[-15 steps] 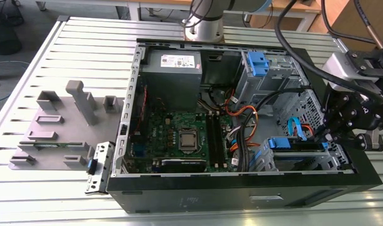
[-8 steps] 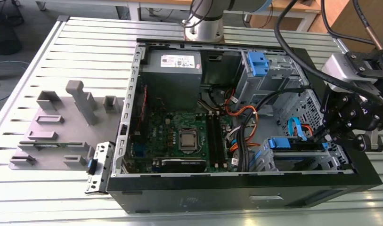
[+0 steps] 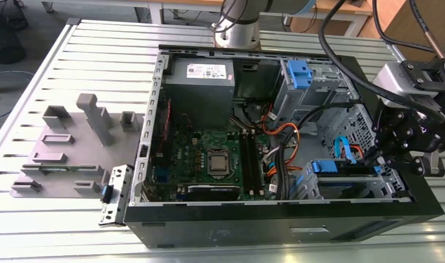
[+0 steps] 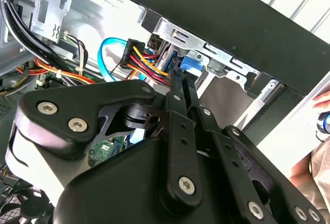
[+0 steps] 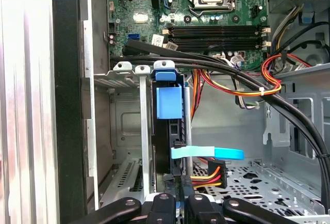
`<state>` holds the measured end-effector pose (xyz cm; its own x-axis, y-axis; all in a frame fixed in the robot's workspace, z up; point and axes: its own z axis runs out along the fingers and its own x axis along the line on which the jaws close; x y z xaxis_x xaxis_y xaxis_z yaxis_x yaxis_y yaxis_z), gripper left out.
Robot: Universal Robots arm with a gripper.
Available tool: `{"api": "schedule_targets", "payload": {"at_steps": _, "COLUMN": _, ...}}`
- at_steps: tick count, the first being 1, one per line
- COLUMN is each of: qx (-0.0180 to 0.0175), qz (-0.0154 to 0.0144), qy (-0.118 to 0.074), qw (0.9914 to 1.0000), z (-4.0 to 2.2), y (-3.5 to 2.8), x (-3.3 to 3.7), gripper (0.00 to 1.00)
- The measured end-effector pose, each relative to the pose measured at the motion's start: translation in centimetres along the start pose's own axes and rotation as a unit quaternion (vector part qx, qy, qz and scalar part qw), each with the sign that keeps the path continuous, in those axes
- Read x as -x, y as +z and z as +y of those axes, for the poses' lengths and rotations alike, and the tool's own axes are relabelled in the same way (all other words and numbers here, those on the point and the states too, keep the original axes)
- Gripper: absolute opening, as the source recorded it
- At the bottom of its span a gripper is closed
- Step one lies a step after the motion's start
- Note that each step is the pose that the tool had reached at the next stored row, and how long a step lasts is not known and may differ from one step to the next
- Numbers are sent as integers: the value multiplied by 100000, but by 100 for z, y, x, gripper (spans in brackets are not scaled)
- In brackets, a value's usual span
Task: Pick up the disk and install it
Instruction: 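Insert the second disk wire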
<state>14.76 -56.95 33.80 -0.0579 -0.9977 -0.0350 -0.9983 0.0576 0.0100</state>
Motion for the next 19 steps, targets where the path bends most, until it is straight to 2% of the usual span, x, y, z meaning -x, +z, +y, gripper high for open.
{"api": "schedule_targets", "payload": {"at_steps": 10, "qx": 1, "qz": -21, "qy": -1, "qw": 100000, "z": 0, "y": 4, "x": 0, "gripper": 17}}
{"api": "schedule_targets", "payload": {"at_steps": 11, "qx": 1, "qz": -15, "qy": 2, "qw": 100000, "z": 0, "y": 3, "x": 0, "gripper": 24}}
{"api": "schedule_targets", "payload": {"at_steps": 19, "qx": -4, "qz": -3, "qy": 0, "qw": 100000, "z": 0, "y": 16, "x": 0, "gripper": 24}}
